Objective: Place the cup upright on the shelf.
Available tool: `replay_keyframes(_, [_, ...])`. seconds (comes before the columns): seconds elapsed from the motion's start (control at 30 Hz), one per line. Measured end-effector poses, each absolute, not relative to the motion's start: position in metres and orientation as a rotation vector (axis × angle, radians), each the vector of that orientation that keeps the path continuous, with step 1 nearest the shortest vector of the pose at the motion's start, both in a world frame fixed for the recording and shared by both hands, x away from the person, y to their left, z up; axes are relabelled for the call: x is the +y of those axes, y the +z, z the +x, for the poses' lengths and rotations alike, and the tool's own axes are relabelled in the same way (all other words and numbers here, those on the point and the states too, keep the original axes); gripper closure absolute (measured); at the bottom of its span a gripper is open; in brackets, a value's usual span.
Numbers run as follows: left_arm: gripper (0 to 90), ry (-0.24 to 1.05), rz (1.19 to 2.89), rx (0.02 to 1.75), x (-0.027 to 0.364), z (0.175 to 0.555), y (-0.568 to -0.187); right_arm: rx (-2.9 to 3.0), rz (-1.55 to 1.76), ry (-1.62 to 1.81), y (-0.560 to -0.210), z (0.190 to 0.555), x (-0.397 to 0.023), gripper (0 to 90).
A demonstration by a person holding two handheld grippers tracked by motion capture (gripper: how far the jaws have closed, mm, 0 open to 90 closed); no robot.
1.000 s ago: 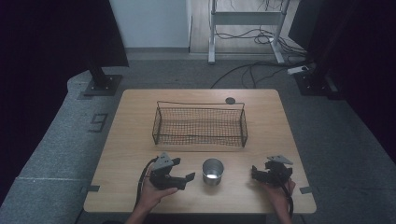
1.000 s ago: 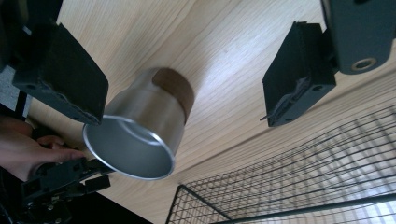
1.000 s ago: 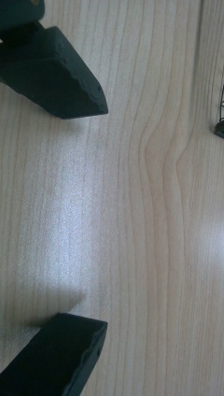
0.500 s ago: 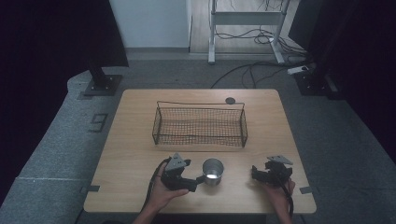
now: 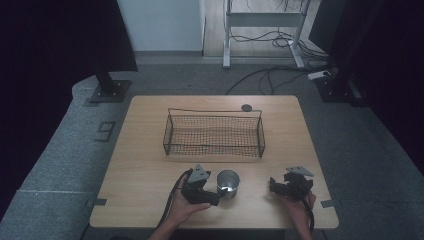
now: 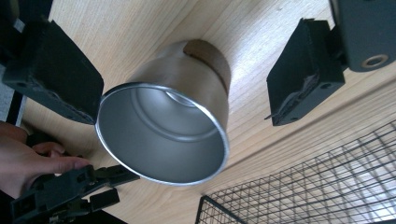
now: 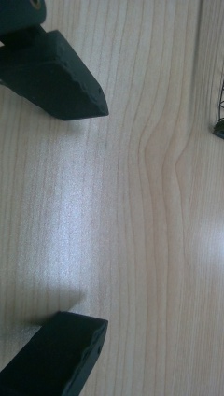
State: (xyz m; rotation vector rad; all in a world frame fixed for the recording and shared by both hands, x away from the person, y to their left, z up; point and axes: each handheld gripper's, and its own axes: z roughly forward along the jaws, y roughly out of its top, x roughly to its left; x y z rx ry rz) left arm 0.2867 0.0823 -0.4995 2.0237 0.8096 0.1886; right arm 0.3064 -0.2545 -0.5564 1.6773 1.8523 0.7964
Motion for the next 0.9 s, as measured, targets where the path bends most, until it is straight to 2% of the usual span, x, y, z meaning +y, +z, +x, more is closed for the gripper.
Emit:
replay_keyframes(0.73, [8.0,0.211,2.066,0.789,0.051,0.296,-0.523,1.853,1.677,0.796,-0.556,0.306,-0.254,1.0])
replay_keyframes(0.9, [14.9,0.221,2.051,0.775,0.044,0.298,-0.528,1.852,1.677,0.796,-0.556,0.306,-0.254,1.1])
